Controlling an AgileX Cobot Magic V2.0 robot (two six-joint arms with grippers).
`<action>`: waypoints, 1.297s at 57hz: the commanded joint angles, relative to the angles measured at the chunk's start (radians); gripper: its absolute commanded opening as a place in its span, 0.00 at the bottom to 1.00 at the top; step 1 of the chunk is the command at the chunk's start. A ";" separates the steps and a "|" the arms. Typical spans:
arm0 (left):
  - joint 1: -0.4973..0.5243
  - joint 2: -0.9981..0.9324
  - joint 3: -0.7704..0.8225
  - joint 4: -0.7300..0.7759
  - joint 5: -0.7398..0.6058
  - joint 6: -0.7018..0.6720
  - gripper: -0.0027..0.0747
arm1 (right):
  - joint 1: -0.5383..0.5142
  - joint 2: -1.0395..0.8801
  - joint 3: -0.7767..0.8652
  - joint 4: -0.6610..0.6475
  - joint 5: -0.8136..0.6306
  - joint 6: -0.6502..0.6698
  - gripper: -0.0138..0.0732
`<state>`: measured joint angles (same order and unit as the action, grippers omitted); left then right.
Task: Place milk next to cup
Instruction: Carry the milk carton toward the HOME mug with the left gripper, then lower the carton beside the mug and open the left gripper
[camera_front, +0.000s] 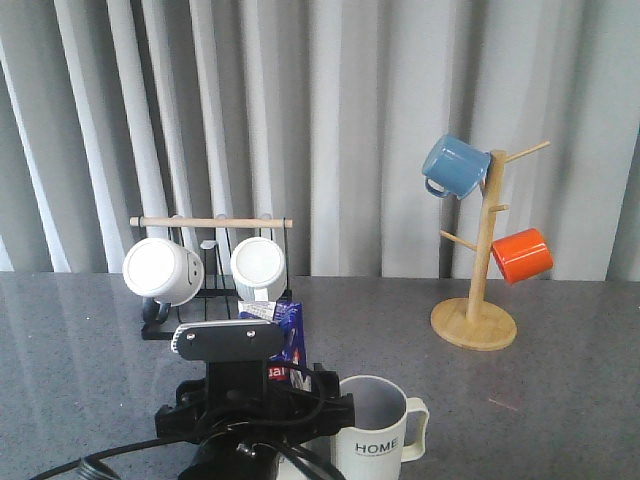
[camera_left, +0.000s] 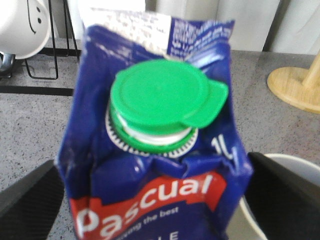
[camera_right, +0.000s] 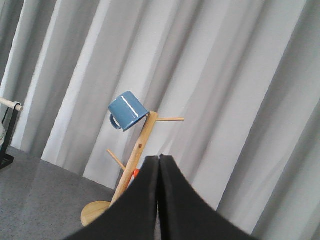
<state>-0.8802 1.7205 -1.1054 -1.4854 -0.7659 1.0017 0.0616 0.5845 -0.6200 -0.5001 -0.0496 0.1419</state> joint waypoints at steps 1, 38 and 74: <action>-0.010 -0.082 -0.027 0.042 -0.022 0.001 0.94 | -0.006 0.004 -0.031 -0.004 -0.061 0.003 0.15; -0.009 -0.550 -0.027 0.319 0.050 -0.001 0.03 | -0.006 0.004 -0.031 -0.004 -0.061 0.003 0.15; -0.020 -0.600 -0.136 1.102 0.894 -0.876 0.03 | -0.006 0.004 -0.031 -0.004 -0.061 0.003 0.15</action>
<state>-0.8937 1.1364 -1.2780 -0.5874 -0.0225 0.2513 0.0616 0.5845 -0.6200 -0.5001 -0.0496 0.1419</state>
